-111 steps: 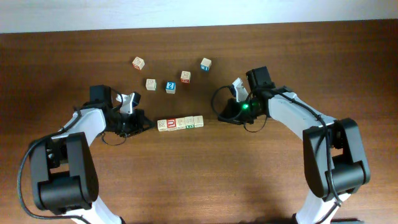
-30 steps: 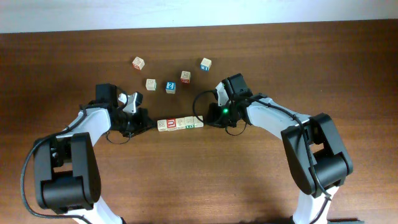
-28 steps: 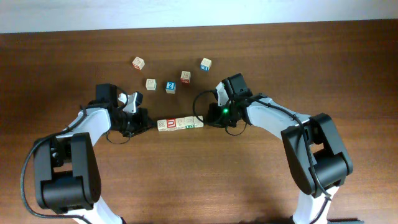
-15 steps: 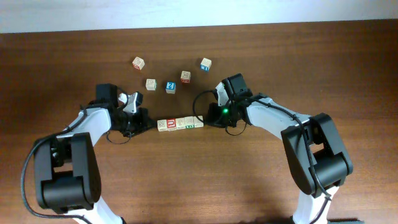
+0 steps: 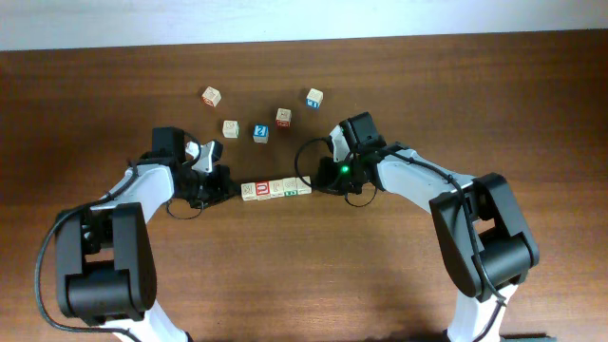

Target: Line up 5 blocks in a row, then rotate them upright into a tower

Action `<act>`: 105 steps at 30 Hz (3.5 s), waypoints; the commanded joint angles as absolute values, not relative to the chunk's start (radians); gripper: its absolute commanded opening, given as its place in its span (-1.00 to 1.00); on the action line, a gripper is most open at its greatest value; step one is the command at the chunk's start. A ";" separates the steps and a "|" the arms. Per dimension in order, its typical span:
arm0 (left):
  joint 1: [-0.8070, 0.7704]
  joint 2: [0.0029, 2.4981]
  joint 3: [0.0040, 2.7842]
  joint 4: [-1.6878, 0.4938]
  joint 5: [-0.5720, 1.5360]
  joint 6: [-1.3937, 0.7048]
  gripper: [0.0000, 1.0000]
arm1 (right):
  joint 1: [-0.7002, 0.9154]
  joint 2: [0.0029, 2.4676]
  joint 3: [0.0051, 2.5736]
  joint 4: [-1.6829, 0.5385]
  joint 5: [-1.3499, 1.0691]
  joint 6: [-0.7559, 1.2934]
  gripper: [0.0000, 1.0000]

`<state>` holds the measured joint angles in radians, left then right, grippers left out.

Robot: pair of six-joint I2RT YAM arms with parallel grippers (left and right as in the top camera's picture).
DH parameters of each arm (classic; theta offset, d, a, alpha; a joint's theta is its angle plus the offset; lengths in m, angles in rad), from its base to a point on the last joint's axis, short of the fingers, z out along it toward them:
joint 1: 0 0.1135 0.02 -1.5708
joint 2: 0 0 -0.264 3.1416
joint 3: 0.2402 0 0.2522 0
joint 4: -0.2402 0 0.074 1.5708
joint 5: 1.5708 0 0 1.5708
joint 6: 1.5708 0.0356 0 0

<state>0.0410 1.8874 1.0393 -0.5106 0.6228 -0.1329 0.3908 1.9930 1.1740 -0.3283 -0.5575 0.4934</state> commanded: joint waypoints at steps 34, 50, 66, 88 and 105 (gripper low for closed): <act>0.027 1.883 1.029 -0.508 0.650 -0.142 -1.00 | 0.457 1.981 1.177 -0.283 -0.695 0.385 -0.92; 0.106 1.882 1.037 -0.533 0.693 -0.179 -1.00 | 0.430 1.981 1.177 -0.355 -0.586 0.488 -0.92; 0.106 1.882 1.037 -0.559 0.707 -0.103 -1.00 | 0.432 1.983 1.177 -0.351 -0.604 0.487 -0.91; 0.105 1.882 1.037 -0.558 0.707 -0.104 -1.00 | 0.500 1.911 1.200 -0.301 -0.651 0.398 -0.91; 0.105 1.882 1.037 -0.562 0.707 -0.104 -1.00 | 0.598 1.910 1.381 -0.472 -0.525 0.408 -0.91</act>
<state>0.1276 1.8881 1.0393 -0.5606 0.5785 -0.1150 0.5335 1.9259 1.3582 -0.4782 -0.4866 0.4122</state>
